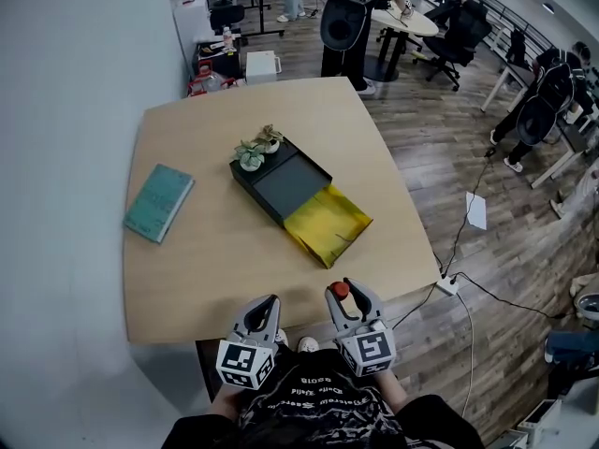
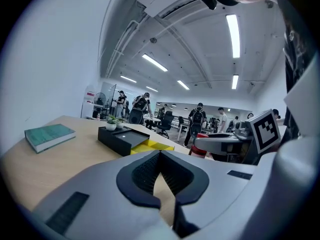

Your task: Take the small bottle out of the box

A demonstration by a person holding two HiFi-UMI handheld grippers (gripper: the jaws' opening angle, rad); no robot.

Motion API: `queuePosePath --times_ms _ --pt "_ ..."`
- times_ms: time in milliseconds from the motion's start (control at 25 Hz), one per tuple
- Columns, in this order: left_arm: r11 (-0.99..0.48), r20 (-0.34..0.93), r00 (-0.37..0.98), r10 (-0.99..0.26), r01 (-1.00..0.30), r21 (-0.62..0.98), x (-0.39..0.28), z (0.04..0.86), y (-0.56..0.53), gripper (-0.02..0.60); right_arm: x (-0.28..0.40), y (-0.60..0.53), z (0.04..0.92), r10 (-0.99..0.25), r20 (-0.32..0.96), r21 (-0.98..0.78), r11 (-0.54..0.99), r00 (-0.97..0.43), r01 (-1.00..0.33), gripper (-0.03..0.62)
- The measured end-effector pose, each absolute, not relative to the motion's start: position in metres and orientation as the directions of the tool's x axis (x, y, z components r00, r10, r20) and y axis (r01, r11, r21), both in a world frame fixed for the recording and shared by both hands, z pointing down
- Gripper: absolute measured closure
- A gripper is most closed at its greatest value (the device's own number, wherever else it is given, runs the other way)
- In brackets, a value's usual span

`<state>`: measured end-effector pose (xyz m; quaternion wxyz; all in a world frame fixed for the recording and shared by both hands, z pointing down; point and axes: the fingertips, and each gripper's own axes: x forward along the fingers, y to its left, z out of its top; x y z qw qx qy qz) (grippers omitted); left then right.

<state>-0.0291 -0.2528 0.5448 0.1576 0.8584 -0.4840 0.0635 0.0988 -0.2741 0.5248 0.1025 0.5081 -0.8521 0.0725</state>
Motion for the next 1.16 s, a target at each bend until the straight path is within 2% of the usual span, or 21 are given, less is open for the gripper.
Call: queuePosePath --times_ms 1160 --pt "-0.473 0.282 0.500 -0.819 -0.866 0.160 -0.030 0.549 -0.259 0.578 0.097 -0.277 0.535 -0.836 0.277 -0.029 0.486 -0.474 -0.873 0.436"
